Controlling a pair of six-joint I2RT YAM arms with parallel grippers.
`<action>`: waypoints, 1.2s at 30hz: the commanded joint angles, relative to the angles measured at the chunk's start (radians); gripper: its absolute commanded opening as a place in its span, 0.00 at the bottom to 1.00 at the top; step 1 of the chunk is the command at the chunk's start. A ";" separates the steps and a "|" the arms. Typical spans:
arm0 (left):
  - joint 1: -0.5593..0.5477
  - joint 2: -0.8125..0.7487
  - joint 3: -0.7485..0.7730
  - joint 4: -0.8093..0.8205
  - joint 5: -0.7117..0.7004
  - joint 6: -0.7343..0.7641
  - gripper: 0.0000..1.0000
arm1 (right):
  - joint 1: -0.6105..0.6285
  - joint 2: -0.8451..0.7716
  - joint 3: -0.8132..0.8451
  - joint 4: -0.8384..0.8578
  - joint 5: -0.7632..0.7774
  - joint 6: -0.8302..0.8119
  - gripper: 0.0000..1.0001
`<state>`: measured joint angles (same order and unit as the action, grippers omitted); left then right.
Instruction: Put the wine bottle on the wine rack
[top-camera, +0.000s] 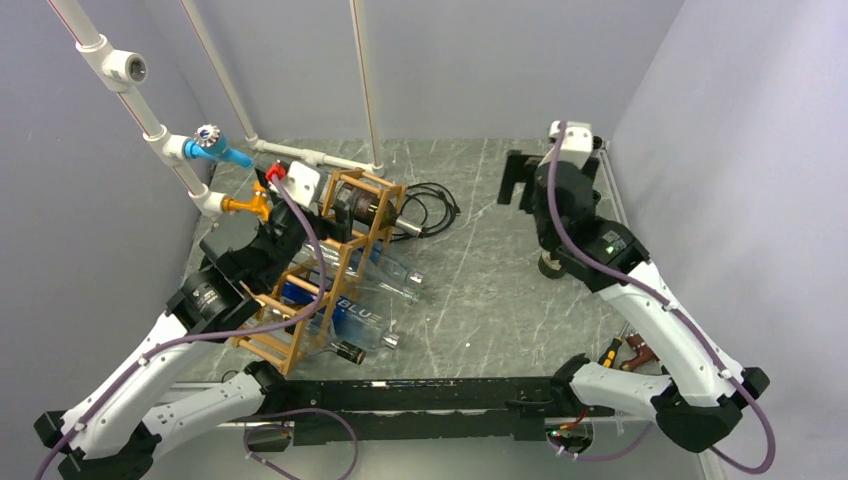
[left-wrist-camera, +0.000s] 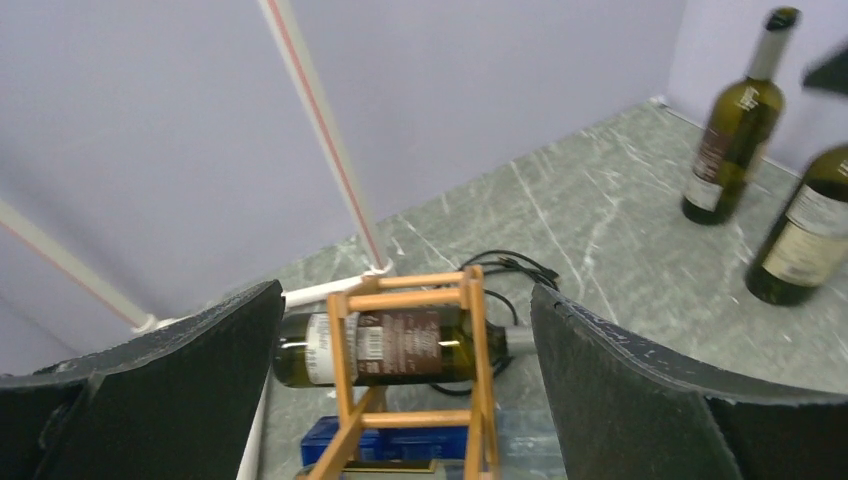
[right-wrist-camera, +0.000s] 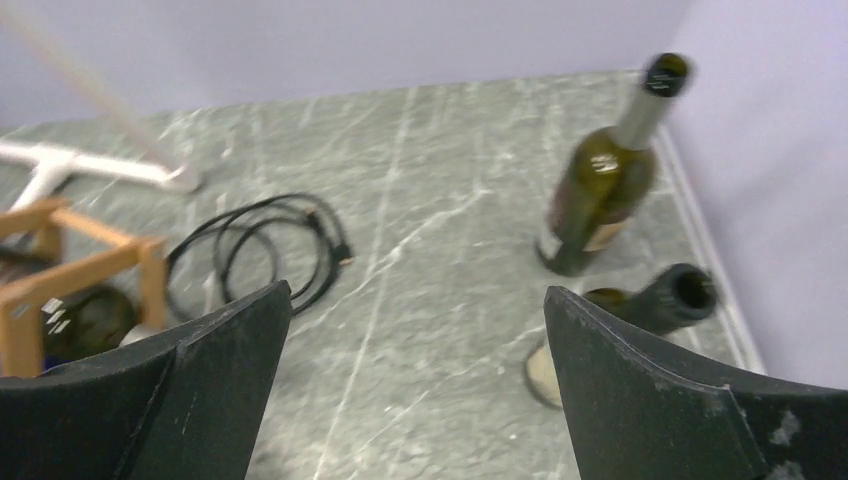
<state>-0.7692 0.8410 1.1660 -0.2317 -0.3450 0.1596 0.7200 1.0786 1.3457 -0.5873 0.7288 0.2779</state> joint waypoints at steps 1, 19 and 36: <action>-0.003 -0.032 -0.066 0.123 0.135 -0.014 0.99 | -0.163 0.018 0.091 -0.063 -0.022 -0.018 1.00; -0.063 -0.048 -0.094 0.141 0.047 0.031 1.00 | -0.684 0.004 -0.256 0.103 -0.369 0.072 0.92; -0.063 0.004 -0.101 0.143 0.033 0.035 0.99 | -0.681 -0.081 -0.342 0.192 -0.548 -0.018 0.00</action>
<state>-0.8284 0.8360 1.0672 -0.1310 -0.2935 0.1822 0.0353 1.0786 1.0019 -0.4397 0.3122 0.2646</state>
